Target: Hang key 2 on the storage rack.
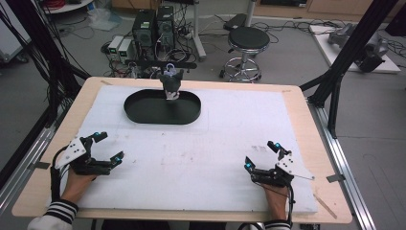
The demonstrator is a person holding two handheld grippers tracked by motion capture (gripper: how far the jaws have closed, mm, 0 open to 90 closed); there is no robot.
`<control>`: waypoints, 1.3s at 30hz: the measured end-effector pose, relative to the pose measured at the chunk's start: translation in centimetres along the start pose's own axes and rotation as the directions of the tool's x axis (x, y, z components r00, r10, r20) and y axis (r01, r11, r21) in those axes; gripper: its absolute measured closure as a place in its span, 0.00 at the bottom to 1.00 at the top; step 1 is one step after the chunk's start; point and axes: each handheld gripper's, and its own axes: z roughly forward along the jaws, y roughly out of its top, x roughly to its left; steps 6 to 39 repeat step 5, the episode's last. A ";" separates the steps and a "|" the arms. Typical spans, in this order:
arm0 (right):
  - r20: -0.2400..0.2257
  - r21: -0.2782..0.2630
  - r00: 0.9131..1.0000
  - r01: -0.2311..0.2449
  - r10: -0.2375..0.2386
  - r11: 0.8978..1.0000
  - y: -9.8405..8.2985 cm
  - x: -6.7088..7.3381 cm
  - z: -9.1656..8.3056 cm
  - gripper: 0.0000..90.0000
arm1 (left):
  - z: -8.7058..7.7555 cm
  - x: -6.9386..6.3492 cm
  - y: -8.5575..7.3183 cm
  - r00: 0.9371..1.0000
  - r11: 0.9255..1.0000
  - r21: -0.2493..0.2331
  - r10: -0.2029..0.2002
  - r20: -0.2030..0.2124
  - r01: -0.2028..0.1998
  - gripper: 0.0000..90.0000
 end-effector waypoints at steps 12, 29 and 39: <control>0.003 0.004 1.000 -0.004 0.004 1.000 0.0 0.1 0.0 0.01 | -0.1 0.0 -0.1 1.000 1.000 -0.008 0.000 0.001 0.000 0.02; 0.003 0.004 1.000 -0.004 0.004 1.000 0.0 0.1 0.0 0.01 | -0.1 0.0 -0.1 1.000 1.000 -0.008 0.000 0.001 0.000 0.02; 0.003 0.004 1.000 -0.004 0.004 1.000 0.0 0.1 0.0 0.01 | -0.1 0.0 -0.1 1.000 1.000 -0.008 0.000 0.001 0.000 0.02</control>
